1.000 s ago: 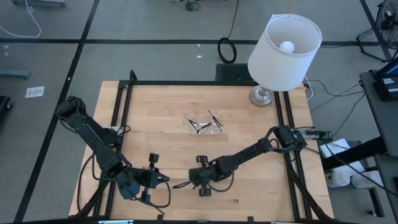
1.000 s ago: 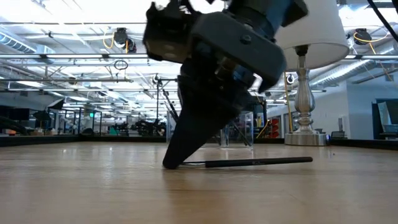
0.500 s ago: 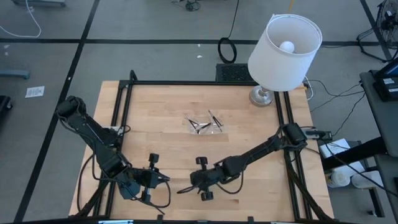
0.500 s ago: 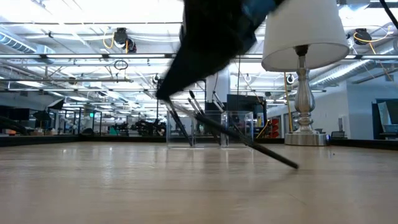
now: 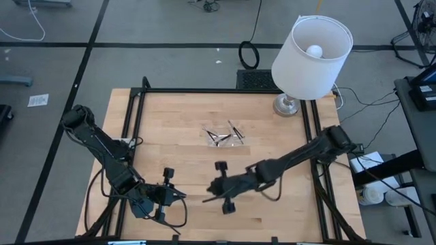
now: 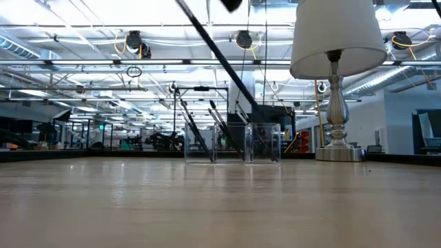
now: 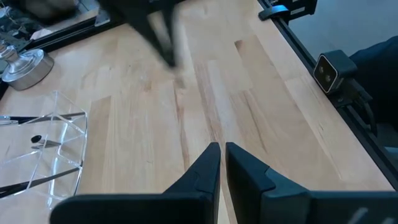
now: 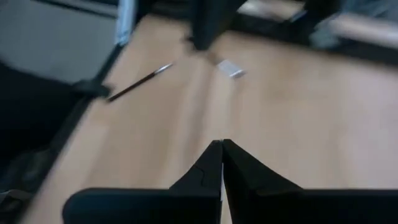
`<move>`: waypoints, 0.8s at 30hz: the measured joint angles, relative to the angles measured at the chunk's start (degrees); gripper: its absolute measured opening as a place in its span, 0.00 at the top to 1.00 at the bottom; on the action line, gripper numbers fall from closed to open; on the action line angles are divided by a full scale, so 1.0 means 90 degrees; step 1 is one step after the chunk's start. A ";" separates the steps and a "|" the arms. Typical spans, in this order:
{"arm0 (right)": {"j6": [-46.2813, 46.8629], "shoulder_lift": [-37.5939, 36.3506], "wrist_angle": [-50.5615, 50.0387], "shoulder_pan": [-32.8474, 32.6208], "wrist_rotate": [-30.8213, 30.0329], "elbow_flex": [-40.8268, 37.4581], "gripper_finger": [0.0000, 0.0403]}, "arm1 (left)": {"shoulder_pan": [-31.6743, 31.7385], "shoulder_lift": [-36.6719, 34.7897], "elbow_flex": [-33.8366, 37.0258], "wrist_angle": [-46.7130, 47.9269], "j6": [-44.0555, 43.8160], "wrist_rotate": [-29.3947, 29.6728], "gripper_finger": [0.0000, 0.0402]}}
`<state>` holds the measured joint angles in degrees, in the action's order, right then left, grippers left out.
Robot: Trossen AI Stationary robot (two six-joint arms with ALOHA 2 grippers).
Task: Pick & Place Makeup Supplies
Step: Put the makeup brush into the transparent organizer
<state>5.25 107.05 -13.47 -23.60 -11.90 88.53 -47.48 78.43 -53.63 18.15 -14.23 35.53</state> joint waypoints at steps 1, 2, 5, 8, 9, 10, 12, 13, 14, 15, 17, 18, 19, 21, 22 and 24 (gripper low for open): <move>-0.0152 -0.0140 -0.0018 0.0016 -0.0202 0.0000 1.00 | 0.0000 0.0000 0.0000 -0.0001 0.0001 0.0000 0.91; -0.0335 -0.0286 -0.0028 0.0033 -0.0399 0.0000 1.00 | 0.0000 0.0000 0.0000 -0.0009 0.0004 0.0000 0.91; -0.0883 -0.0752 0.0020 0.0132 -0.0938 0.0000 1.00 | 0.0000 0.0000 0.0000 -0.0022 0.0004 0.0000 0.91; -0.1461 -0.1206 0.0086 0.0288 -0.0972 0.0002 1.00 | 0.0000 0.0000 0.0000 -0.0026 0.0004 0.0000 0.91; -0.1686 -0.1327 0.0156 0.0342 -0.0857 0.0002 1.00 | 0.0000 0.0000 0.0000 -0.0027 0.0004 0.0002 0.91; -0.1890 -0.1447 0.0227 0.0390 -0.0758 0.0002 1.00 | 0.0000 0.0000 0.0000 -0.0027 0.0004 0.0002 0.91; -0.2218 -0.1660 0.0262 0.0468 -0.0681 0.0002 1.00 | 0.0000 0.0000 0.0000 -0.0027 0.0009 0.0002 0.91; -0.2344 -0.1742 0.0262 0.0521 -0.0690 0.0002 1.00 | 0.0000 0.0000 0.0000 -0.0027 0.0011 0.0002 0.91; -0.2436 -0.1803 0.0234 0.0587 -0.0679 0.0004 1.00 | 0.0000 0.0000 0.0000 -0.0024 0.0009 0.0002 0.91; -0.2505 -0.1850 0.0171 0.0657 -0.0675 0.0010 1.00 | 0.0000 0.0002 0.0000 -0.0022 0.0015 0.0002 0.91; -0.2548 -0.1885 0.0138 0.0867 -0.0671 -0.0056 1.00 | 0.0000 0.0002 0.0000 -0.0023 0.0043 0.0004 0.91; -0.2570 -0.1885 0.0239 0.0988 -0.0666 -0.0147 1.00 | 0.0000 0.0002 0.0000 -0.0024 0.0043 0.0005 0.91; -0.2619 -0.1883 0.0391 0.1102 -0.0648 -0.0285 1.00 | 0.0000 0.0002 0.0000 -0.0024 0.0042 0.0005 0.91; -0.2715 -0.1875 0.0791 0.1350 -0.0451 -0.0613 1.00 | 0.0000 0.0002 0.0000 -0.0024 0.0040 0.0005 0.91; -0.2709 -0.1886 0.1037 0.1481 -0.0304 -0.0795 1.00 | 0.0000 0.0002 0.0000 -0.0024 0.0043 0.0005 0.91; -0.2624 -0.1962 0.1464 0.1761 0.0019 -0.1219 1.00 | 0.0000 0.0002 0.0000 -0.0024 0.0045 0.0005 0.91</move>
<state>-18.37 89.39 -0.29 -7.76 -11.73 77.56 -47.48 78.46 -53.63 17.93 -13.82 35.57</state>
